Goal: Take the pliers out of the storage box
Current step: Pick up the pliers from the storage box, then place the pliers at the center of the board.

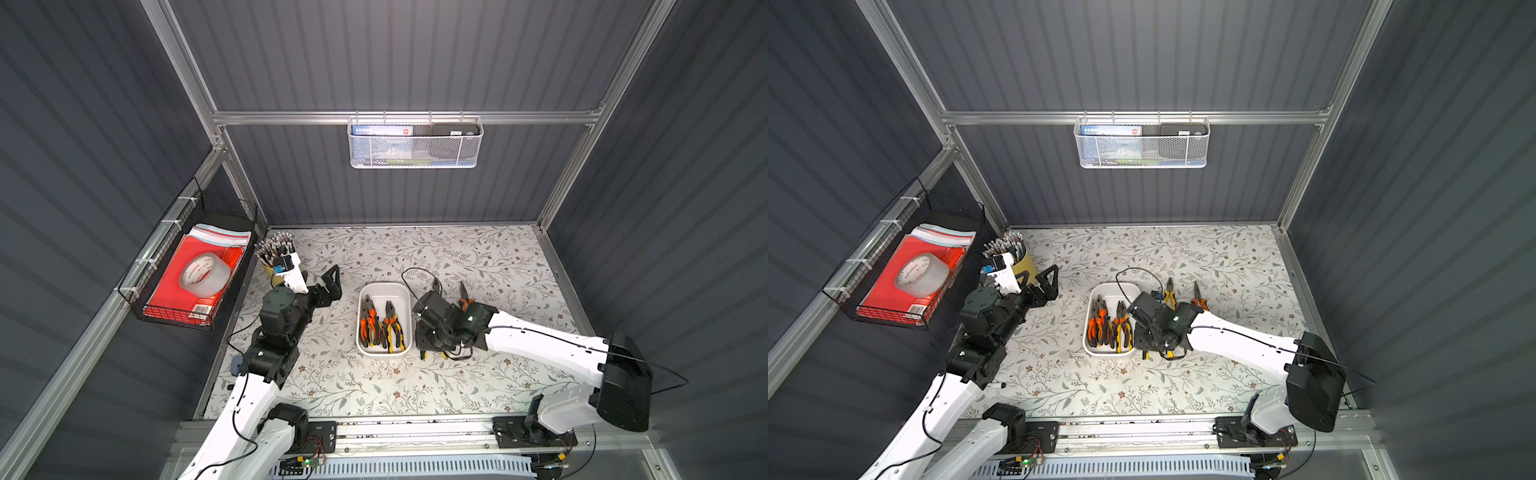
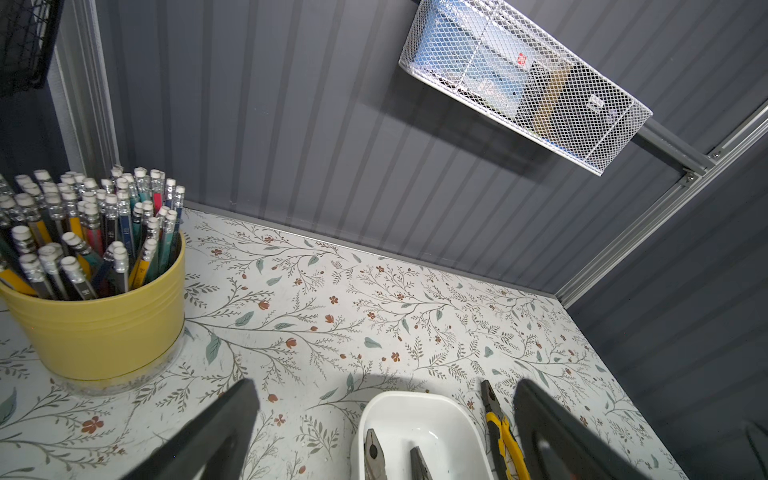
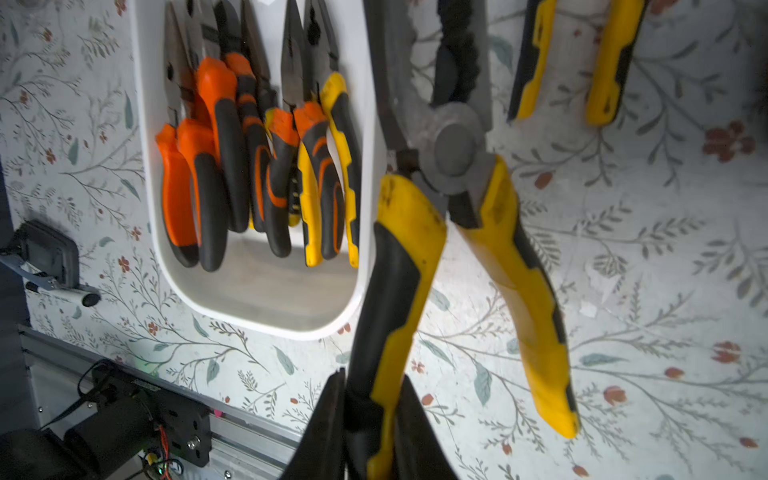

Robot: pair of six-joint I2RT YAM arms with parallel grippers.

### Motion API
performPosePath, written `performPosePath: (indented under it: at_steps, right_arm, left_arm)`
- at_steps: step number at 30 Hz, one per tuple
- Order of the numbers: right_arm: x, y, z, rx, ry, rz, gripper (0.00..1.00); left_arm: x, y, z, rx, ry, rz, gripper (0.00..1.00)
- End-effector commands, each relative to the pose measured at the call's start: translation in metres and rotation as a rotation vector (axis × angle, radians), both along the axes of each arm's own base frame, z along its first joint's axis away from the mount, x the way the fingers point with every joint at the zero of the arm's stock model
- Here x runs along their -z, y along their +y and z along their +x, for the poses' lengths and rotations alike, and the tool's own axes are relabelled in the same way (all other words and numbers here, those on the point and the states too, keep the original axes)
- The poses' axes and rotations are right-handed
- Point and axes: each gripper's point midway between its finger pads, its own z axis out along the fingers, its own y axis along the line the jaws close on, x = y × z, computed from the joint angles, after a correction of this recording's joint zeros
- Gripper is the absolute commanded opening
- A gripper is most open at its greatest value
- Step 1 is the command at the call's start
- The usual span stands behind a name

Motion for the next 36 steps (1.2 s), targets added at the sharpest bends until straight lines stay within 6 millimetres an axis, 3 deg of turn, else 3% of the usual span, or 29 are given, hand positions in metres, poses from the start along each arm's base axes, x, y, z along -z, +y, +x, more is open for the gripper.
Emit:
performPosePath:
  at_steps: [1, 5, 13, 17, 21, 24, 30, 31, 36]
  right_arm:
    - [-0.004, 0.004, -0.007, 0.060, -0.003, 0.081, 0.00]
    - [0.021, -0.009, -0.020, 0.081, 0.048, 0.055, 0.00]
    - [0.069, -0.028, -0.025, 0.079, 0.098, -0.102, 0.00]
    - [0.087, -0.035, -0.026, 0.050, 0.125, -0.208, 0.15]
    - [0.091, -0.037, -0.026, 0.013, 0.141, -0.276, 0.39]
    - [0.084, -0.034, -0.025, -0.021, 0.140, -0.290, 0.63]
    - [0.057, -0.043, -0.019, -0.032, 0.096, -0.345, 0.89]
    - [0.054, -0.046, -0.019, -0.034, 0.090, -0.357, 0.97]
    - [0.060, -0.061, -0.026, -0.054, 0.105, -0.402, 0.99]
  left_arm:
    - [-0.007, 0.000, -0.002, 0.001, -0.030, -0.010, 0.99]
    - [-0.006, 0.000, -0.002, 0.000, -0.028, -0.009, 0.99]
    - [-0.004, 0.000, -0.001, -0.002, -0.020, -0.009, 0.99]
    - [-0.005, 0.001, -0.001, -0.003, -0.023, -0.008, 0.99]
    - [-0.004, 0.000, -0.001, -0.001, -0.022, -0.008, 0.99]
    - [-0.005, 0.001, -0.001, -0.003, -0.022, -0.008, 0.99]
    - [-0.004, 0.001, -0.001, -0.003, -0.021, -0.009, 0.99]
    - [-0.005, 0.001, -0.001, -0.003, -0.024, -0.009, 0.99]
    - [-0.004, 0.000, 0.000, -0.002, -0.021, -0.007, 0.99]
